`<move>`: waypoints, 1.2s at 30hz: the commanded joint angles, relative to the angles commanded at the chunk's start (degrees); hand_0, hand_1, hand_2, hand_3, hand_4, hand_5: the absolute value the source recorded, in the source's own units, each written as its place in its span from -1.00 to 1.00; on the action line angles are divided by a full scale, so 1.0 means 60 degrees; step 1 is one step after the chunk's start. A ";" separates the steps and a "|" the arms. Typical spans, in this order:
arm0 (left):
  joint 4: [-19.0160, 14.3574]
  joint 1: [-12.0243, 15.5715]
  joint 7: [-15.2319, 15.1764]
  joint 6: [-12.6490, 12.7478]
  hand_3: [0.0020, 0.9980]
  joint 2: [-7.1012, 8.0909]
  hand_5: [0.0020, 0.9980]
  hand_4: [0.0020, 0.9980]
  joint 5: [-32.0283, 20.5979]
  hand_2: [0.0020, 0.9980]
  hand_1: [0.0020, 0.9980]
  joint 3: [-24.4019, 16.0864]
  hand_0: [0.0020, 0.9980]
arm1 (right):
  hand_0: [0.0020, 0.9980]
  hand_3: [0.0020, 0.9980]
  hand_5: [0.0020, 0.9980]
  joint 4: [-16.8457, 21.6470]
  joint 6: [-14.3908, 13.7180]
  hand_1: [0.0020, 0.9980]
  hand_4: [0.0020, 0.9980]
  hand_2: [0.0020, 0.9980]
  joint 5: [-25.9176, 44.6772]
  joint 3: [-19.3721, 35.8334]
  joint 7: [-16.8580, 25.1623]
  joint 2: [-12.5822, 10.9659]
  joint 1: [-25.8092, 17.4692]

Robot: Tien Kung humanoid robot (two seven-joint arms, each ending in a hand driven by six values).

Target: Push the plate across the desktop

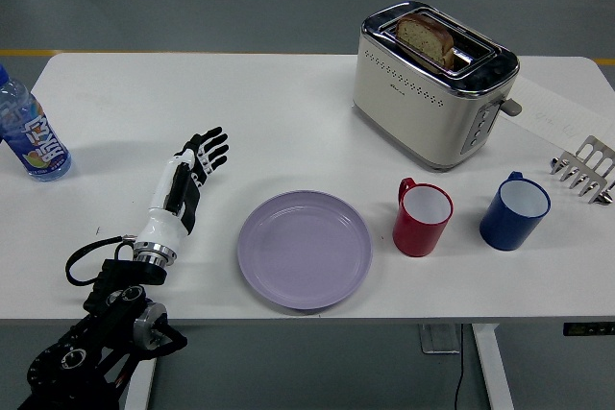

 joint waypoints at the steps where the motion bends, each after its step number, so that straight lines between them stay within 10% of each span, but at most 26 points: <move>1: -0.0150 0.0087 0.0080 -0.0029 0.51 0.0006 1.00 0.02 0.0073 0.61 0.58 -0.0103 0.62 | 0.29 0.15 -0.50 -0.0008 0.0009 0.23 -0.35 0.35 0.0126 -0.0104 0.0040 -0.0011 -0.0014; 17: -0.3139 0.1553 0.0724 -0.0336 0.42 0.0045 1.00 0.04 0.0838 0.51 0.50 -0.0358 0.59 | 0.30 0.15 -0.50 -0.0113 0.0175 0.24 -0.35 0.36 0.4517 -0.2092 0.1801 -0.0008 -0.0859; 31: -0.3047 0.1547 0.0709 -0.0314 0.41 0.0083 1.00 0.04 0.0973 0.51 0.50 -0.0063 0.60 | 0.43 0.22 -0.46 0.0213 0.2185 0.40 -0.31 0.57 1.0047 -0.5227 0.3394 0.0534 -0.2307; 32: -0.3031 0.1551 0.0709 -0.0311 0.41 0.0078 1.00 0.05 0.0978 0.51 0.50 -0.0066 0.59 | 0.40 0.32 -0.16 0.0251 0.2331 0.35 -0.20 0.58 1.0419 -0.5323 0.3442 0.0581 -0.2338; 36: -0.2999 0.1532 0.0703 -0.0300 0.41 0.0080 1.00 0.05 0.1001 0.51 0.50 -0.0076 0.59 | 0.40 0.32 -0.16 0.0544 0.3137 0.35 -0.20 0.58 1.2015 -0.5921 0.3569 0.0735 -0.2390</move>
